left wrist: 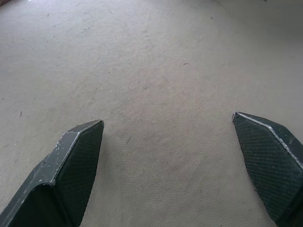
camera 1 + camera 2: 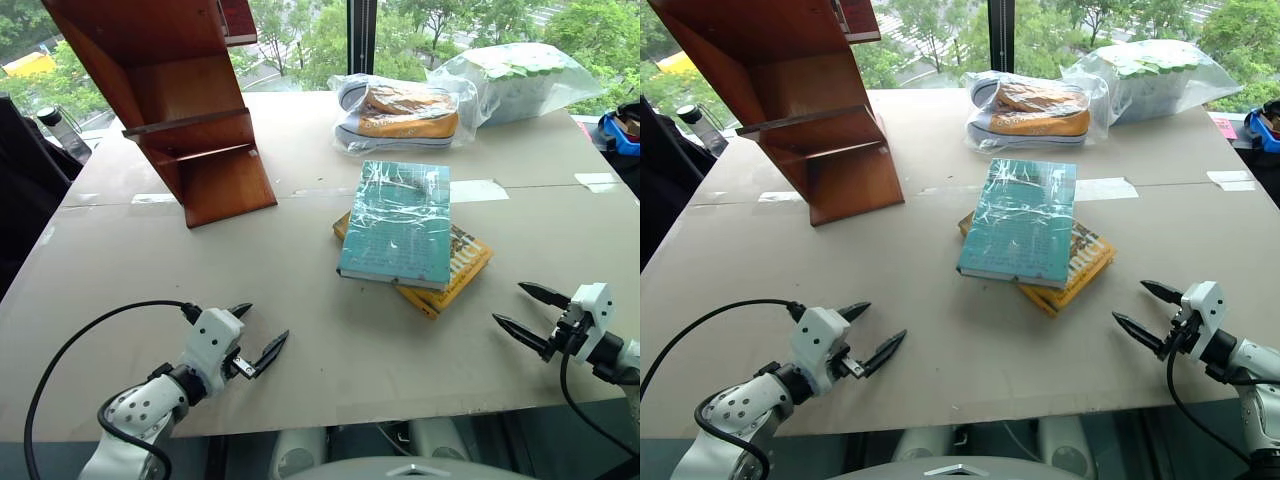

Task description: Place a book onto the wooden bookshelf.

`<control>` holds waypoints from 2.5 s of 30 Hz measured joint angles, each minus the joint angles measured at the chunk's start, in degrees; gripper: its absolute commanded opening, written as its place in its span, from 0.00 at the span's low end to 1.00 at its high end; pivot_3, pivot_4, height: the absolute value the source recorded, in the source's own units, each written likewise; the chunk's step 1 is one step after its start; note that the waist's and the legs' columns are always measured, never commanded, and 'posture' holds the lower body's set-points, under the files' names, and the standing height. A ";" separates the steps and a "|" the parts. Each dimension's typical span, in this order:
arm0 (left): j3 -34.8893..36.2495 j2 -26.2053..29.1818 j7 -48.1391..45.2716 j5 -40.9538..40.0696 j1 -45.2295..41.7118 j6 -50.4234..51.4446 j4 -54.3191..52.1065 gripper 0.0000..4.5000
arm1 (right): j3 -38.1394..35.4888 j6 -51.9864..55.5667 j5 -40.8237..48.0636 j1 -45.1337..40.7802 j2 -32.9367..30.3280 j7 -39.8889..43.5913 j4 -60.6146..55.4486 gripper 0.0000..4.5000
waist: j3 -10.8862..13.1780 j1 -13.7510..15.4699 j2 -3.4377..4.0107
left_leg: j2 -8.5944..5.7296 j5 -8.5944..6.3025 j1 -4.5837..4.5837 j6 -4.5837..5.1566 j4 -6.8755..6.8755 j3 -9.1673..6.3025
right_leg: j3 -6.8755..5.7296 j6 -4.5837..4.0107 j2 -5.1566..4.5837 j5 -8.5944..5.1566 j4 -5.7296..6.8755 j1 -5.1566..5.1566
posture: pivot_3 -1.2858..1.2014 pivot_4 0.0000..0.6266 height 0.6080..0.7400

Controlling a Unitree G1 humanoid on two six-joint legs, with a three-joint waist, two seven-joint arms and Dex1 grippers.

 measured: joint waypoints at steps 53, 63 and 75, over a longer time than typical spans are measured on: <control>22.18 23.73 -14.72 -34.63 -16.75 27.96 -7.59 1.00 | 13.80 18.77 -16.88 -49.64 3.34 -25.06 23.35 0.01 | 0.25 -0.52 -0.28 | -0.01 0.04 -0.71 0.01 0.06 0.33 | 0.05 -0.24 0.16 0.18 0.06 -0.62 | 0.52 0.24 0.64; 27.94 25.50 -18.88 -33.70 -16.46 27.61 -4.96 1.00 | 14.74 7.79 -21.79 -68.53 10.62 -24.85 55.75 0.01 | 0.33 -0.73 -0.23 | -0.01 0.04 -0.87 0.00 0.02 0.35 | 0.04 -0.21 0.16 0.21 -0.04 -0.66 | 0.52 0.24 0.64; 28.80 27.66 -28.17 -35.34 -18.28 27.09 -2.80 1.00 | 15.35 4.44 -25.15 -73.18 13.66 -19.08 65.09 0.01 | 0.35 -1.17 -0.20 | 0.00 0.05 -0.82 -0.01 0.04 0.32 | 0.03 -0.22 0.16 0.22 0.08 -0.66 | 0.52 0.24 0.64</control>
